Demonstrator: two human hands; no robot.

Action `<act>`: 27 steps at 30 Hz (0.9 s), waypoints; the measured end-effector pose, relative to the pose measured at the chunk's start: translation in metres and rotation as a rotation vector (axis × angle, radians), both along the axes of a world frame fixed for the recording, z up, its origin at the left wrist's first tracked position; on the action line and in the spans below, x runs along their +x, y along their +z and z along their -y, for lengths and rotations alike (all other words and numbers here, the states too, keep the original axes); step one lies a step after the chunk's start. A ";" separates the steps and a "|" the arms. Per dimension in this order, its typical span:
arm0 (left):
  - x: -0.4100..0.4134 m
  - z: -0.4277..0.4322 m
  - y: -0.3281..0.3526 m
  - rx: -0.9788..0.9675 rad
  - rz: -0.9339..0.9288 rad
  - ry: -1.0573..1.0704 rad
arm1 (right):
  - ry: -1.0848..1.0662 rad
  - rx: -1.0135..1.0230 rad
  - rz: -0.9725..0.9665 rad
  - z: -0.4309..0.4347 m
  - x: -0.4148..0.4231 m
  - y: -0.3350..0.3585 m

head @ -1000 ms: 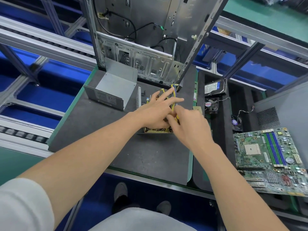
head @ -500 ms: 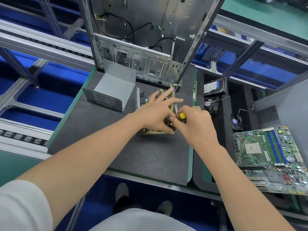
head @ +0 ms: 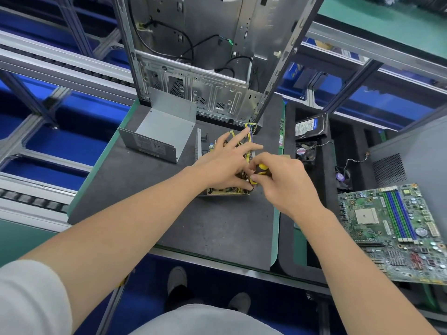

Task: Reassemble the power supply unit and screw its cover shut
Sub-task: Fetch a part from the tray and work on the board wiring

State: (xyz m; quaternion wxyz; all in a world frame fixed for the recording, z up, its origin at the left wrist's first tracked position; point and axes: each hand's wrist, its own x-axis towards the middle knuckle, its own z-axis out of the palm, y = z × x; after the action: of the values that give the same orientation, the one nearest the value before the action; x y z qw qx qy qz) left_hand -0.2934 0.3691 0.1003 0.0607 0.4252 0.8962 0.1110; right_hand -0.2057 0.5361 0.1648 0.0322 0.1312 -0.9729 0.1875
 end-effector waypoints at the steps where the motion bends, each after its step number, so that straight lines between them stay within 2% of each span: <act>1: 0.000 0.000 0.000 0.014 0.011 -0.002 | -0.038 -0.012 -0.024 0.001 0.001 -0.002; 8: 0.001 0.000 -0.002 0.017 -0.012 -0.007 | -0.192 -0.061 -0.091 0.016 0.000 -0.012; 11: 0.001 0.001 -0.003 0.030 0.000 0.004 | -0.114 -0.122 -0.089 0.013 -0.005 -0.012; 13: 0.000 0.004 -0.001 0.149 0.070 -0.028 | -0.113 -0.160 -0.111 0.010 -0.003 -0.014; 15: -0.003 0.009 0.004 0.303 0.229 -0.034 | -0.146 -0.193 -0.144 0.008 0.000 -0.019; 17: -0.007 0.011 0.006 0.471 0.381 0.067 | -0.207 -0.207 -0.146 0.010 0.005 -0.025; 18: -0.007 0.012 0.005 0.542 0.385 0.143 | -0.242 -0.212 -0.144 0.011 0.006 -0.028; 22: -0.009 0.006 -0.002 0.620 0.261 0.407 | -0.289 -0.233 -0.134 0.017 0.006 -0.032; 25: -0.011 -0.005 -0.005 0.534 0.195 0.514 | -0.298 -0.303 -0.147 0.015 0.010 -0.028; 27: -0.011 -0.013 -0.007 0.480 0.104 0.587 | -0.350 -0.423 -0.198 0.011 0.013 -0.021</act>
State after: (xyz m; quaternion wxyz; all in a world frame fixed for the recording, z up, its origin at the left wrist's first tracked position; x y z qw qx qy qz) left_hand -0.3043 0.3818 0.0932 -0.0295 0.1464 0.9240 0.3520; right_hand -0.1928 0.5255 0.1435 0.1856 -0.0308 -0.9122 0.3640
